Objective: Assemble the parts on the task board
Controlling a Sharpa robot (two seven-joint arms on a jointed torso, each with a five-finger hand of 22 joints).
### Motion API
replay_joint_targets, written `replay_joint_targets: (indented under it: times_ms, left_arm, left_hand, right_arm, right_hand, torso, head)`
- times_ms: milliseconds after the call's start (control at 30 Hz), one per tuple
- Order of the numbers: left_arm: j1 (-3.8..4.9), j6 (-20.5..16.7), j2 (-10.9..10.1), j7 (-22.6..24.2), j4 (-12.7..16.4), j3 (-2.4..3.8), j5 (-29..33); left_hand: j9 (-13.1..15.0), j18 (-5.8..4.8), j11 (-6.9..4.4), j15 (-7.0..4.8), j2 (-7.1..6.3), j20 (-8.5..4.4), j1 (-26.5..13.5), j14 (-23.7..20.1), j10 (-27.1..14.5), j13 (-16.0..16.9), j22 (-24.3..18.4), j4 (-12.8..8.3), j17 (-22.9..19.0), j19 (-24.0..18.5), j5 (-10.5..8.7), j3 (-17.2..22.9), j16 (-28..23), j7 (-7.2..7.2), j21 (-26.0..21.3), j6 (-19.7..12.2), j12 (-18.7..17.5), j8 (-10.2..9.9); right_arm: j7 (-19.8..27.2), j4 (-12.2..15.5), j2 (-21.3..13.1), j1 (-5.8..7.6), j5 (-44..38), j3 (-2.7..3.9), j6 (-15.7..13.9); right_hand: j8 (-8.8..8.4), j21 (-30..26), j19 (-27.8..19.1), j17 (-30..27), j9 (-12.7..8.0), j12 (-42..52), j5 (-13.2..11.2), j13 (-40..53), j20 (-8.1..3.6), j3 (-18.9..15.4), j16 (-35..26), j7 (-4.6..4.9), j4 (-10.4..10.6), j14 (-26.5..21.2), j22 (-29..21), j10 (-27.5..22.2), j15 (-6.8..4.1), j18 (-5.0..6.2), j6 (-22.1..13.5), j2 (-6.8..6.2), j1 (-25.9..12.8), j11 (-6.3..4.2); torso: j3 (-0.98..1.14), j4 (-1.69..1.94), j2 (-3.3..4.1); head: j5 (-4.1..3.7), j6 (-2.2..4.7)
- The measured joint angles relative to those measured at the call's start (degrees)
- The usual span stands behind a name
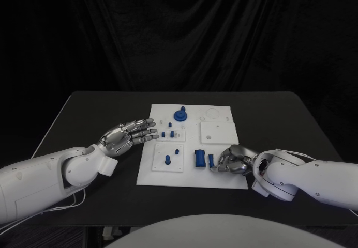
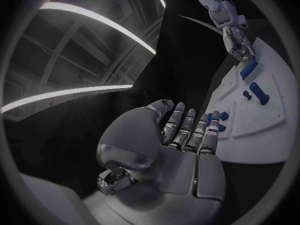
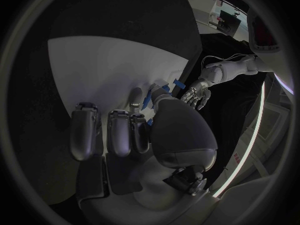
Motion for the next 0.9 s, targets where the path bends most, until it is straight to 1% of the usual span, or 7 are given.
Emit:
replay_joint_targets:
  times_ms: [100, 300, 500, 600, 667, 800, 900]
  left_arm:
    - [-0.03, 0.0, 0.0, 0.0, 0.0, 0.0, 0.0]
    - [-0.08, 0.0, 0.1, 0.0, -0.1, -0.02, 0.0]
    - [-0.11, 0.0, 0.1, -0.1, -0.1, -0.02, 0.0]
    - [-0.12, 0.0, 0.1, -0.1, -0.1, -0.01, 0.0]
    - [-0.14, 0.0, 0.1, -0.1, -0.1, -0.01, 0.0]
    - [-0.16, 0.0, 0.0, -0.1, -0.1, -0.01, 0.0]
    - [-0.17, 0.0, 0.0, -0.1, -0.1, -0.01, 0.0]
  left_hand:
    - [0.0, 0.0, 0.0, 0.0, 0.0, 0.0, 0.0, 0.0, 0.0, 0.0, 0.0, 0.0, 0.0, 0.0, 0.0, 0.0, 0.0, 0.0, 0.0, 0.0, 0.0, 0.0]
    - [0.0, 0.0, 0.0, 0.0, 0.0, 0.0, 0.0, 0.0, 0.0, 0.0, 0.0, 0.0, 0.0, 0.0, 0.0, 0.0, 0.0, 0.0, 0.0, 0.0, 0.0, 0.0]
    - [0.0, 0.0, 0.0, 0.0, 0.0, 0.0, 0.0, 0.0, 0.0, 0.0, 0.0, 0.0, 0.0, 0.0, 0.0, 0.0, 0.0, 0.0, 0.0, 0.0, 0.0, 0.0]
    - [0.0, 0.0, 0.0, 0.0, 0.0, 0.0, 0.0, 0.0, 0.0, 0.0, 0.0, 0.0, 0.0, 0.0, 0.0, 0.0, 0.0, 0.0, 0.0, 0.0, 0.0, 0.0]
    - [0.0, 0.0, 0.0, 0.0, 0.0, 0.0, 0.0, 0.0, 0.0, 0.0, 0.0, 0.2, 0.0, 0.0, 0.0, 0.2, 0.0, 0.0, 0.0, 0.0, 0.0, 0.0]
    - [0.0, 0.0, 0.0, 0.0, 0.0, 0.0, 0.0, 0.0, 0.0, 0.0, 0.0, 0.2, 0.0, 0.0, 0.0, 0.2, 0.0, 0.0, 0.0, 0.0, 0.0, 0.0]
    - [0.0, 0.0, 0.0, 0.0, 0.0, 0.0, 0.0, 0.0, 0.0, 0.0, 0.0, 0.2, 0.0, 0.0, 0.0, 0.2, 0.0, 0.0, 0.0, 0.0, 0.0, 0.0]
  right_arm:
    - [0.0, -0.1, 0.2, 0.0, 0.0, 0.06, 0.1]
    - [0.2, -0.1, 0.3, 0.0, 0.0, 0.14, 0.3]
    - [0.2, 0.1, 0.2, 0.01, -0.1, 0.2, 0.5]
    - [0.2, 0.2, 0.2, 0.01, -0.3, 0.2, 0.7]
    - [0.2, 0.3, 0.2, 0.01, -0.4, 0.1, 0.9]
    - [0.1, 0.4, 0.1, 0.0, -0.7, 0.08, 1.3]
    - [0.2, 0.7, -0.1, 0.0, -1.0, 0.09, 1.5]
  right_hand:
    - [0.0, 0.0, 0.2, 0.0, 0.3, 0.0, 0.7, 0.0, -0.26, 0.5, 0.0, -0.23, -0.8, 0.1, 0.0, -0.2, -0.12, -0.01, -0.2, 0.04, 1.3, -0.21]
    - [0.21, 0.0, 0.1, 0.0, 0.4, 0.0, 1.1, 0.0, -0.27, 1.0, 0.0, -0.1, -1.7, 0.1, 0.0, -0.2, -0.12, -0.01, -0.5, 0.21, 2.7, -0.21]
    - [0.21, -0.2, 0.1, 0.0, 0.5, 0.0, -0.9, 0.0, -0.27, 0.7, -0.2, 0.12, -3.4, 0.1, 0.0, -0.2, -0.12, -0.01, -0.7, -1.01, 4.3, -0.21]
    - [0.22, -0.2, 0.1, 0.0, 0.7, 0.0, -1.1, 0.0, -0.27, 0.6, -0.2, 0.17, -4.3, 0.1, 0.0, -0.2, -0.12, -0.01, -1.2, -1.17, 5.5, -0.21]
    - [0.67, -0.4, 0.1, 0.0, 1.0, 0.0, -0.6, 0.0, -0.27, 0.6, -0.2, 0.33, -5.0, 0.1, 0.0, -0.2, -0.12, 0.0, -1.8, -1.16, 6.7, -0.21]
    - [1.85, -0.8, 0.1, 0.0, 2.0, 0.0, 1.4, 0.0, -0.27, 0.6, -0.5, 0.89, -6.5, 0.1, 0.0, -0.2, -0.12, 0.0, -4.0, -2.0, 7.5, -0.16]
    - [2.83, -1.3, 0.1, 0.0, 2.7, 0.0, 2.7, 0.0, -0.27, 0.5, -0.5, 1.24, -7.2, 0.1, 0.0, -0.2, -0.12, 0.0, -5.4, -2.32, 7.8, 0.24]
  torso:
    - [0.01, -0.03, -0.01]
    - [0.02, -0.04, 0.01]
    - [0.02, -0.04, 0.02]
    - [0.02, -0.04, 0.02]
    - [0.02, -0.04, 0.02]
    - [0.01, -0.07, 0.0]
    - [0.01, -0.08, -0.01]
  head:
    - [0.0, 0.0]
    - [-0.08, 0.0]
    - [-0.16, 0.0]
    - [-0.16, 0.0]
    - [-0.11, 0.0]
    - [-0.03, 0.0]
    - [0.08, 0.0]
